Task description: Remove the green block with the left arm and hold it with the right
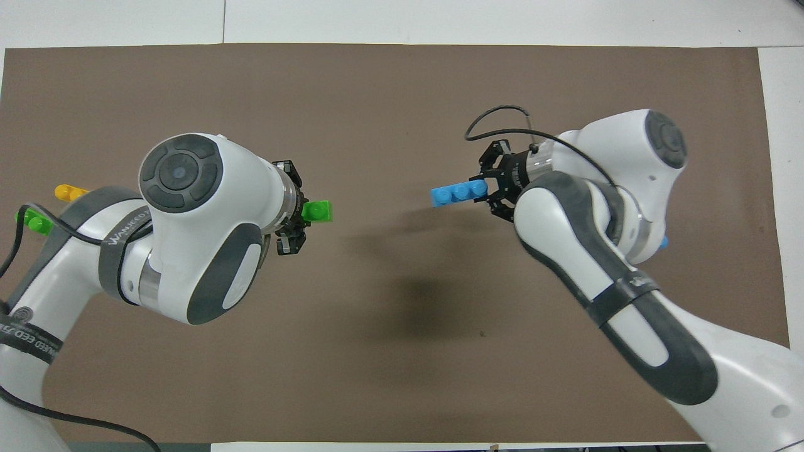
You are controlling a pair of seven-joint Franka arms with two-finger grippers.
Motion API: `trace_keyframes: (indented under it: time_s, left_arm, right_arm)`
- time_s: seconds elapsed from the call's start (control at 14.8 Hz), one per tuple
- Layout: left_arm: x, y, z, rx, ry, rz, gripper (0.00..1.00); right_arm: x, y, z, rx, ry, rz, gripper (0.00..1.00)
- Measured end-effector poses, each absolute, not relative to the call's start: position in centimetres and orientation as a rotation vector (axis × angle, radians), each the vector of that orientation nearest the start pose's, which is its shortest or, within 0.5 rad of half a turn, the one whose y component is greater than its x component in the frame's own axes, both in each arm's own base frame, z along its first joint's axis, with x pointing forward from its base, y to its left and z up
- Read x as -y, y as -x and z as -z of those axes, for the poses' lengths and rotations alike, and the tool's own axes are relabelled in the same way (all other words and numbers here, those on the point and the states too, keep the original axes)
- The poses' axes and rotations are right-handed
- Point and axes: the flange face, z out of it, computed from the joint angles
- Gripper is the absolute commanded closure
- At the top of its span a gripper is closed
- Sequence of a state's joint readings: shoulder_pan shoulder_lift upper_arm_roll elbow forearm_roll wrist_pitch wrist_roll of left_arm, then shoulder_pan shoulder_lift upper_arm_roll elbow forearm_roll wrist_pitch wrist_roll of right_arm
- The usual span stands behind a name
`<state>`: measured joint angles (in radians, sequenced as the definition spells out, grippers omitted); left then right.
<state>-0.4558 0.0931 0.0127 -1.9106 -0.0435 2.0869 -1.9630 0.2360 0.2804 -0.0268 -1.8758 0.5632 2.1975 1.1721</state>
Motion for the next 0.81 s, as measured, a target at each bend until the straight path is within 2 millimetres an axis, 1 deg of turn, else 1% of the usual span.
trace_keyframes:
  time_s: [0.14,0.2,0.27,0.34,0.41,0.54,0.68,0.81]
  left_arm:
    - [21.6,-54.8,-44.9,2.151,2.400,0.000,1.00]
    - [19.5,-55.5,-44.7,2.098,2.441,0.004,1.00]
    - [17.5,-56.1,-44.4,2.045,2.479,0.006,1.00]
    - [15.7,-56.5,-44.1,1.990,2.516,0.006,1.00]
    - [14.2,-56.7,-43.7,1.930,2.554,0.002,1.00]
    - [11.9,-56.8,-42.8,1.782,2.643,-0.010,1.00]
    - [9.8,-56.9,-42.3,1.621,2.736,-0.017,1.00]
    - [7.4,-57.2,-41.9,1.512,2.794,-0.021,1.00]
  right_arm:
    - [-8.1,-61.4,-37.4,-1.585,2.275,-0.361,1.00]
    - [-5.1,-61.4,-37.3,-1.573,2.291,-0.366,1.00]
    - [-2.5,-61.4,-37.1,-1.575,2.298,-0.368,1.00]
    - [-0.6,-61.2,-37.0,-1.588,2.301,-0.367,1.00]
    - [0.7,-61.1,-36.7,-1.607,2.302,-0.363,1.00]
    - [2.2,-60.8,-36.0,-1.637,2.299,-0.364,1.00]
    - [3.3,-60.7,-35.0,-1.666,2.284,-0.366,1.00]
    - [3.7,-60.8,-33.6,-1.689,2.276,-0.362,1.00]
